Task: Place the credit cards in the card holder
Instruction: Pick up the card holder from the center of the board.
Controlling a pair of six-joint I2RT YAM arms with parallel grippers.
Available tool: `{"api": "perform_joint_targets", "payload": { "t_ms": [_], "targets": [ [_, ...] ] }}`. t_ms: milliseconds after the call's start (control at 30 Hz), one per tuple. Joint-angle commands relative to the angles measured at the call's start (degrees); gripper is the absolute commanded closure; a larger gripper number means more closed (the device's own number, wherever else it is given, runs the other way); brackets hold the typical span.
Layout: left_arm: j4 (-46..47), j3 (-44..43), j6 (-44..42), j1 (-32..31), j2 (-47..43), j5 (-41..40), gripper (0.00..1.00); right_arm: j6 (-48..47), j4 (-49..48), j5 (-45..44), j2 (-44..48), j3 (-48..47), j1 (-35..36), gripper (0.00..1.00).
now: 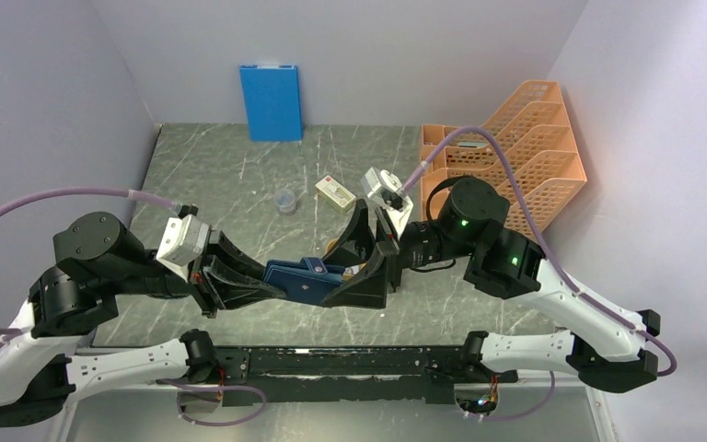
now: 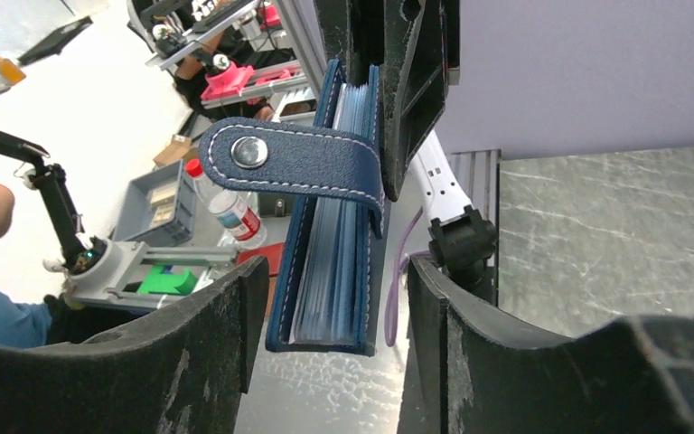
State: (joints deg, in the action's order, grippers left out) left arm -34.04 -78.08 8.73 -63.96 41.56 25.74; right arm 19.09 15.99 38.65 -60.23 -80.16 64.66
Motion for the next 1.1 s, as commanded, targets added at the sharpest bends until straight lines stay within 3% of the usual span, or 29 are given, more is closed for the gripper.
{"api": "perform_joint_targets", "payload": {
  "t_ms": [0, 200, 400, 433, 467, 567, 600, 633, 833, 1067],
  "targets": [
    [3.9, -2.3, -0.8, 0.0, 0.7, 3.4, 0.95, 2.3, -3.5, 1.1, 0.0, 0.3, -0.4, 0.42],
    [4.2, -2.5, -0.9, 0.0, 1.0, 4.0, 0.95, 3.3, -4.1, 2.0, -1.0, 0.4, -0.4, 0.62],
    [4.4, -2.8, -1.3, 0.0, 1.0, 2.6, 0.95, 5.2, -6.6, 3.6, -0.8, 1.9, -0.4, 1.0],
    [4.5, -2.8, -1.2, 0.0, 0.8, 2.0, 0.95, 6.3, -7.9, 3.5, -0.5, 2.5, -0.4, 1.0],
    [5.1, -2.5, -0.8, 0.0, 0.4, 0.9, 0.88, 7.6, -10.1, 3.2, 0.1, 3.3, -0.4, 1.0],
    [8.2, 0.7, 2.8, 0.0, -2.5, -6.1, 0.28, 11.4, -17.4, -1.5, 2.2, 6.2, -0.3, 1.0],
    [10.1, 3.5, 5.0, 0.1, -4.1, -9.8, 0.14, 12.8, -20.2, -4.2, 3.3, 7.7, -0.3, 1.0],
    [12.7, 6.3, 7.1, 0.0, -6.1, -12.7, 0.06, 14.3, -23.8, -6.7, 4.4, 9.4, -0.4, 1.0],
    [34.0, 21.2, 18.1, 0.1, -14.5, -19.7, 0.03, 20.7, -41.1, -19.5, 7.4, 18.6, -0.3, 1.0],
    [42.5, 22.6, 22.6, 0.0, -8.3, -19.8, 0.04, 26.5, -49.1, -25.1, 5.8, 22.6, -0.3, 1.0]
  ]
}}
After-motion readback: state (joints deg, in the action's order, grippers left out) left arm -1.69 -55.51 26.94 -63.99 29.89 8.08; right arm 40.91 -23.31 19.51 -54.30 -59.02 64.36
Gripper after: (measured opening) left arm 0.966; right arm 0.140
